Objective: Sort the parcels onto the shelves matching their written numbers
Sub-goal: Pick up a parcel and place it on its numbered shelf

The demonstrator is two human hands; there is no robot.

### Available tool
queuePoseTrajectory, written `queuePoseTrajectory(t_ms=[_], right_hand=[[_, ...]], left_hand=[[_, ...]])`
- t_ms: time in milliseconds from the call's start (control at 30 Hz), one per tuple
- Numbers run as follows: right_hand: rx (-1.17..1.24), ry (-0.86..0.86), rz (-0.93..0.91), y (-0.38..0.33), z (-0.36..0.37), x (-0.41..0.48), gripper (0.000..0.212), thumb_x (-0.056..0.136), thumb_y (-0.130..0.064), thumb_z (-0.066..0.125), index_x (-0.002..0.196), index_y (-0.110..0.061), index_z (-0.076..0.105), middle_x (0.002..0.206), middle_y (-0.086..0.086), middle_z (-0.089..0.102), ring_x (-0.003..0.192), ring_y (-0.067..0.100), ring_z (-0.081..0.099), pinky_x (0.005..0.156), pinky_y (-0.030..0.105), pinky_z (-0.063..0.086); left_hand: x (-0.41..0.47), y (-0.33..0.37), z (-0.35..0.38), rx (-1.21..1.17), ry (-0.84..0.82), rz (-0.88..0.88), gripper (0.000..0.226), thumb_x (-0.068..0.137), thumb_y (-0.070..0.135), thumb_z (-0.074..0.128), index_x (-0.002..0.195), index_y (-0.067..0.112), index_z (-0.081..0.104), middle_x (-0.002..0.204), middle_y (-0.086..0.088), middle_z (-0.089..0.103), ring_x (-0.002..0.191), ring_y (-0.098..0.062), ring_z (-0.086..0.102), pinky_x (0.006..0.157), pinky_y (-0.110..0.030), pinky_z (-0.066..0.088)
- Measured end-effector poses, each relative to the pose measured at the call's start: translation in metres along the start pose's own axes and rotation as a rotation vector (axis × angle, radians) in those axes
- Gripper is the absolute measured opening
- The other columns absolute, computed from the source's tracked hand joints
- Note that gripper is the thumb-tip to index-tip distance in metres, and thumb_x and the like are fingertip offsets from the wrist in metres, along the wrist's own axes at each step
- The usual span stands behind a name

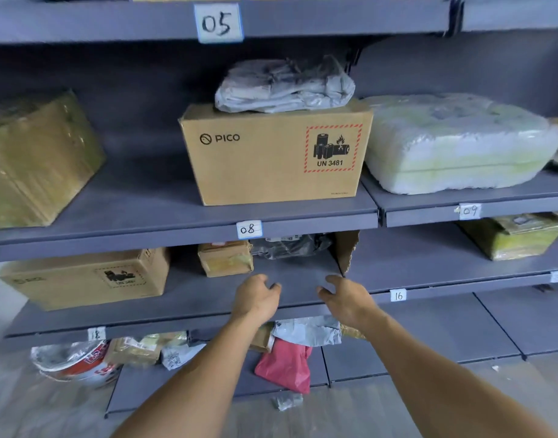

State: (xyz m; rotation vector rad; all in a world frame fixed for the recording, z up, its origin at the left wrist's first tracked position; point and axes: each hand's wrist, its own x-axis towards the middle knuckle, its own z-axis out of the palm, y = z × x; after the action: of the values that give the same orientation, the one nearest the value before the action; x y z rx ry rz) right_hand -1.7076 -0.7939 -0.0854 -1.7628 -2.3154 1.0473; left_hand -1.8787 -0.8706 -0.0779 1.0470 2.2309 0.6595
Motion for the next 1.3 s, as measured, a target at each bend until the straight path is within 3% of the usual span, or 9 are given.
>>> queuePoseTrajectory(t_ms=[100,267,500,700,900,1100,1300], right_hand=[[-0.081,-0.005,-0.030,-0.009,-0.004,-0.033,0.055,0.103,-0.044,0.046,0.149,-0.014,0.042,0.146,0.014,0.051,0.129,0.031,0.053,0.106,0.039,0.044],[-0.216,0.018,-0.095,-0.009,-0.008,-0.068,0.053,0.103,-0.048,0.046,0.144,-0.015,0.047,0.144,0.010,0.050,0.130,0.032,0.048,0.105,0.041,0.043],[-0.262,0.047,-0.088,0.020,-0.011,-0.086,0.062,0.101,-0.053,0.044,0.153,-0.019,0.037,0.158,0.004,0.038,0.146,0.028,0.032,0.116,0.047,0.034],[-0.268,0.099,-0.077,0.060,-0.026,-0.104,0.053,0.101,-0.050,0.045,0.144,-0.020,0.048,0.141,0.006,0.052,0.134,0.030,0.044,0.108,0.042,0.041],[-0.271,0.163,-0.013,0.134,-0.071,-0.135,0.053,0.102,-0.049,0.043,0.148,-0.022,0.044,0.151,0.003,0.046,0.139,0.030,0.039,0.113,0.042,0.037],[-0.242,0.215,0.126,0.242,-0.132,-0.175,0.057,0.102,-0.053,0.042,0.147,-0.019,0.044,0.148,0.005,0.048,0.138,0.029,0.040,0.112,0.042,0.037],[-0.184,0.309,0.245,0.347,-0.182,-0.223,0.058,0.102,-0.052,0.043,0.149,-0.019,0.043,0.146,0.005,0.050,0.137,0.028,0.041,0.110,0.039,0.039]], left_hand=[[-0.028,0.004,-0.013,0.101,0.004,0.081,0.051,0.100,0.037,0.053,0.144,0.012,0.049,0.149,-0.005,0.049,0.135,-0.024,0.047,0.105,-0.029,0.038],[-0.061,0.008,-0.017,0.280,-0.010,0.193,0.051,0.101,0.037,0.053,0.143,0.011,0.049,0.146,-0.008,0.053,0.133,-0.026,0.050,0.104,-0.032,0.040],[-0.084,0.015,0.000,0.339,-0.025,0.280,0.047,0.101,0.037,0.051,0.141,0.012,0.051,0.141,-0.007,0.055,0.127,-0.026,0.054,0.097,-0.034,0.046],[-0.099,0.044,0.026,0.364,-0.081,0.333,0.044,0.101,0.036,0.049,0.136,0.010,0.053,0.137,-0.010,0.057,0.124,-0.028,0.054,0.096,-0.035,0.047],[-0.122,0.106,0.090,0.376,-0.151,0.427,0.041,0.099,0.039,0.052,0.128,0.011,0.058,0.133,-0.009,0.060,0.122,-0.030,0.055,0.096,-0.038,0.048],[-0.162,0.189,0.182,0.432,-0.264,0.525,0.048,0.099,0.043,0.050,0.139,0.017,0.051,0.143,-0.008,0.054,0.132,-0.028,0.049,0.104,-0.037,0.045],[-0.214,0.274,0.275,0.476,-0.386,0.635,0.051,0.100,0.043,0.050,0.145,0.019,0.046,0.145,-0.006,0.052,0.127,-0.029,0.054,0.101,-0.040,0.047]])
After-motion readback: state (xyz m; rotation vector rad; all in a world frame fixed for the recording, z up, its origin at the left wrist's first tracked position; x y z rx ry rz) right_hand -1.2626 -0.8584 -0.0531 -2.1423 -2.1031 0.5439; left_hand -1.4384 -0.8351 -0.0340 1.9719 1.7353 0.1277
